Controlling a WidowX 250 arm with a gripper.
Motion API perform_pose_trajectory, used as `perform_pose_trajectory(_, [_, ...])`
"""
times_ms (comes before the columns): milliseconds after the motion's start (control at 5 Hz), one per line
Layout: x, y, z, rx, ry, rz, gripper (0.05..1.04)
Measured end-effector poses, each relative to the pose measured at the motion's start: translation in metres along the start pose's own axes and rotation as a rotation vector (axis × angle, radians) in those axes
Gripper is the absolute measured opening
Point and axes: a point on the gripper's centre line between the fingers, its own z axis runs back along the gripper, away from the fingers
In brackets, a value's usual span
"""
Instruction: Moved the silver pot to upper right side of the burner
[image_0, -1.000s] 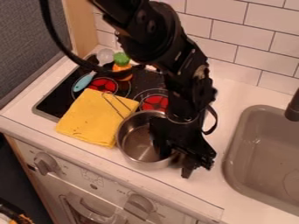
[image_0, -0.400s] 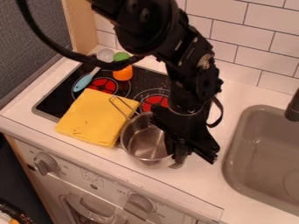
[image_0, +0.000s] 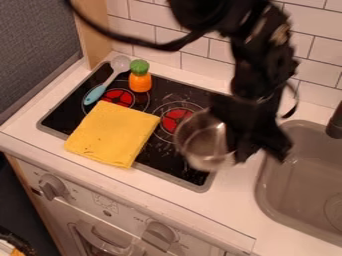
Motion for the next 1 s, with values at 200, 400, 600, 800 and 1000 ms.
perform_pose_trajectory(200, [0.028, 0.003, -0.003, 0.024, 0.005, -0.035, 0.073])
perform_pose_trajectory(400, [0.046, 0.012, -0.019, 0.035, 0.036, -0.042, 0.073])
perform_pose_trajectory(600, [0.053, 0.033, -0.032, 0.048, 0.064, -0.009, 0.073])
perform_pose_trajectory(800, [0.057, 0.05, -0.045, 0.062, 0.089, 0.012, 0.073])
perform_pose_trajectory(1000, [0.056, 0.063, -0.051, 0.067, 0.1, 0.032, 0.072])
